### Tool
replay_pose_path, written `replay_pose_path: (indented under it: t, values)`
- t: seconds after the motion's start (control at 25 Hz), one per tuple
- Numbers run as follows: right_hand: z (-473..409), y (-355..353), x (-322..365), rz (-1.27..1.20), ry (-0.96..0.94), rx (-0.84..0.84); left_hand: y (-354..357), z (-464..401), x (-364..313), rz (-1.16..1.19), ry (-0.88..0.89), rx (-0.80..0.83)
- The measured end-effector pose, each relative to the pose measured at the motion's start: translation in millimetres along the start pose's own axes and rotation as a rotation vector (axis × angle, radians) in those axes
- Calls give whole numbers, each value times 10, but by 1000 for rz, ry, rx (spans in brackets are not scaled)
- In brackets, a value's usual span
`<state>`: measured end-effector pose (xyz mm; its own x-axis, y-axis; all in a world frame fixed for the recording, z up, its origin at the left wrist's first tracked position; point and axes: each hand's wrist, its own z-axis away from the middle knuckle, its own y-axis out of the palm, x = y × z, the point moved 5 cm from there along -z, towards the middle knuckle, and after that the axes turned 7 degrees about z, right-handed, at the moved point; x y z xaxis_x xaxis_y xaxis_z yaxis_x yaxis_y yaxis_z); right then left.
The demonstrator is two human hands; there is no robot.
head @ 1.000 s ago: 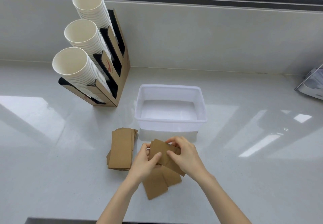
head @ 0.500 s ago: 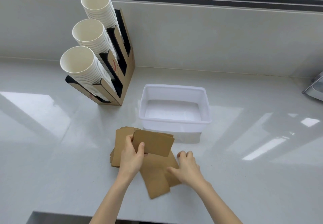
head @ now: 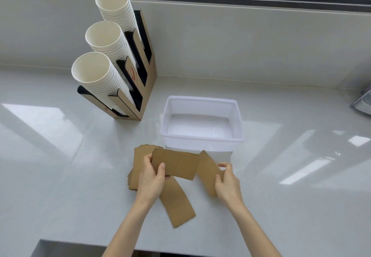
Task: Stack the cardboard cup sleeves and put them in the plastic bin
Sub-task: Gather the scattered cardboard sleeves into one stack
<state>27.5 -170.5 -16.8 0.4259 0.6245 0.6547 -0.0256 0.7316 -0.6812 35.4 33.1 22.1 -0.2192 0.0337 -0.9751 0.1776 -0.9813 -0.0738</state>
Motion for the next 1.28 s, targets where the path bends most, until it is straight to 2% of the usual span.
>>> replay_pose_path:
  t: [0.12,0.24,0.44,0.56,0.68,0.84,1.0,1.16,1.28]
  values:
    - [-3,-342,25,-117,-32,-146,14,13,-19,-25,-2,13]
    - [32,-477,100,-186,-65,-177,28,22,-21,-27,-17,23]
    - [105,-425,304,-250,-172,-96,47,26,24,-12,-52,30]
    - [127,-281,464,-126,-316,3,84,45,53,2,-73,63]
    - [139,-127,593,0,-426,14,124,63,56,31,-98,69]
    - [151,-13,720,9,-481,9,143,92,39,39,-102,79]
    - [162,25,781,-6,-472,3,55,54,16,-34,-66,53]
    - [137,64,612,16,-334,-68,-143,-31,-54,-60,-18,-43]
    - [160,361,395,252,-202,128,-266,-68,-75,-22,-22,-97]
